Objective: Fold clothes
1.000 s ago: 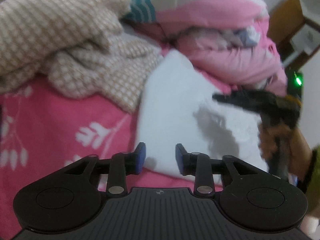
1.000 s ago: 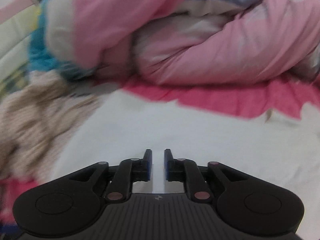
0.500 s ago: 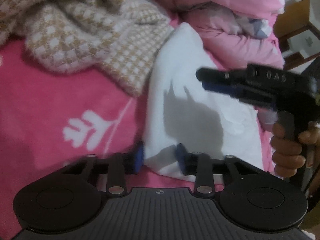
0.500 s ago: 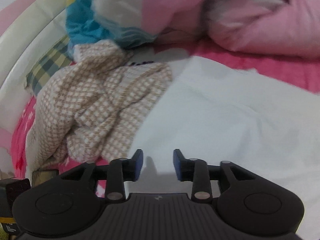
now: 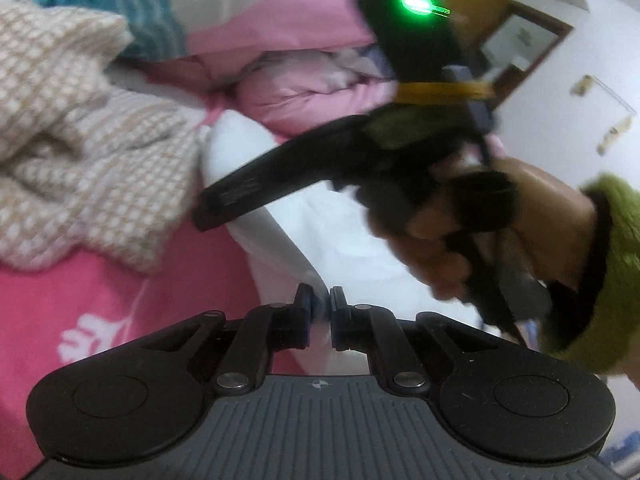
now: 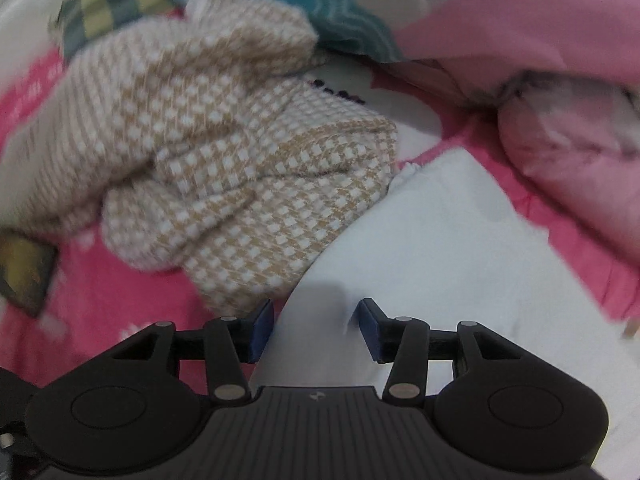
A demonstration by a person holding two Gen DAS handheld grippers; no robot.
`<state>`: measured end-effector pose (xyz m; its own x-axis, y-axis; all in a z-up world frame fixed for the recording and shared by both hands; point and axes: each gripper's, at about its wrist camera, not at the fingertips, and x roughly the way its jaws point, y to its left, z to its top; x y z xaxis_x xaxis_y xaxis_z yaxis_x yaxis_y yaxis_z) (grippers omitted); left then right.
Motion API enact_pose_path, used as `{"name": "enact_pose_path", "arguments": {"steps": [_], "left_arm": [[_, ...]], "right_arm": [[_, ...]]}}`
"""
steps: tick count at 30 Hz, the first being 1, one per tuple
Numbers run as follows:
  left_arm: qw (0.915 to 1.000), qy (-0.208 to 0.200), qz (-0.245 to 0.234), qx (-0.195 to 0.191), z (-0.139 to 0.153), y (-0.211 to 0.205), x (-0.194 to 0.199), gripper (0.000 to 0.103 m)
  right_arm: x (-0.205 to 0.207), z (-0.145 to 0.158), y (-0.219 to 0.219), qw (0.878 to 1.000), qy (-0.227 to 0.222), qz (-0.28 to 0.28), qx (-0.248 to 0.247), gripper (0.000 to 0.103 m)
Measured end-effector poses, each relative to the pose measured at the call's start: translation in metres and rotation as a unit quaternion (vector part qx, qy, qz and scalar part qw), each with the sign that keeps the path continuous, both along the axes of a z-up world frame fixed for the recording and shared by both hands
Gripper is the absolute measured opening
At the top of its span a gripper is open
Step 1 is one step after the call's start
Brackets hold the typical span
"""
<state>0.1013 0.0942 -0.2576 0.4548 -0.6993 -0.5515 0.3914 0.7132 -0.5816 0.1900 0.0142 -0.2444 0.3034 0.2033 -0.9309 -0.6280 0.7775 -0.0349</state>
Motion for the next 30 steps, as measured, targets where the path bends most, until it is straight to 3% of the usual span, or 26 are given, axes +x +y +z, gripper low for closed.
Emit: {"name": "enact_pose_path", "arguments": {"steps": [3, 7, 9, 11, 12, 21, 30], "left_arm": [[1.0000, -0.006, -0.005, -0.003, 0.001, 0.001, 0.001, 0.007], [0.9999, -0.008, -0.010, -0.009, 0.001, 0.002, 0.002, 0.007], [0.9998, -0.006, -0.011, -0.013, 0.001, 0.003, 0.003, 0.006], [0.9997, -0.005, -0.015, -0.016, 0.003, -0.004, 0.002, 0.005], [0.9997, -0.005, -0.017, -0.018, 0.005, -0.008, 0.002, 0.004], [0.9986, -0.004, -0.039, -0.035, 0.018, -0.042, 0.001, 0.002], [0.9977, 0.001, -0.052, -0.043, 0.031, -0.093, 0.000, 0.000]], "right_arm": [[0.007, -0.011, 0.011, 0.999, -0.005, 0.022, -0.042, 0.049], [0.023, -0.029, 0.017, 0.997, 0.005, 0.013, -0.077, 0.048], [0.030, -0.038, 0.015, 0.997, 0.017, -0.001, -0.079, 0.036], [0.033, -0.040, 0.010, 0.996, 0.013, -0.010, -0.082, 0.012], [0.034, -0.040, 0.007, 0.997, 0.009, -0.016, -0.081, 0.011], [0.028, 0.007, -0.060, 0.995, -0.015, -0.101, 0.017, 0.005], [0.027, 0.047, -0.143, 0.985, -0.034, -0.142, 0.093, 0.005]]}}
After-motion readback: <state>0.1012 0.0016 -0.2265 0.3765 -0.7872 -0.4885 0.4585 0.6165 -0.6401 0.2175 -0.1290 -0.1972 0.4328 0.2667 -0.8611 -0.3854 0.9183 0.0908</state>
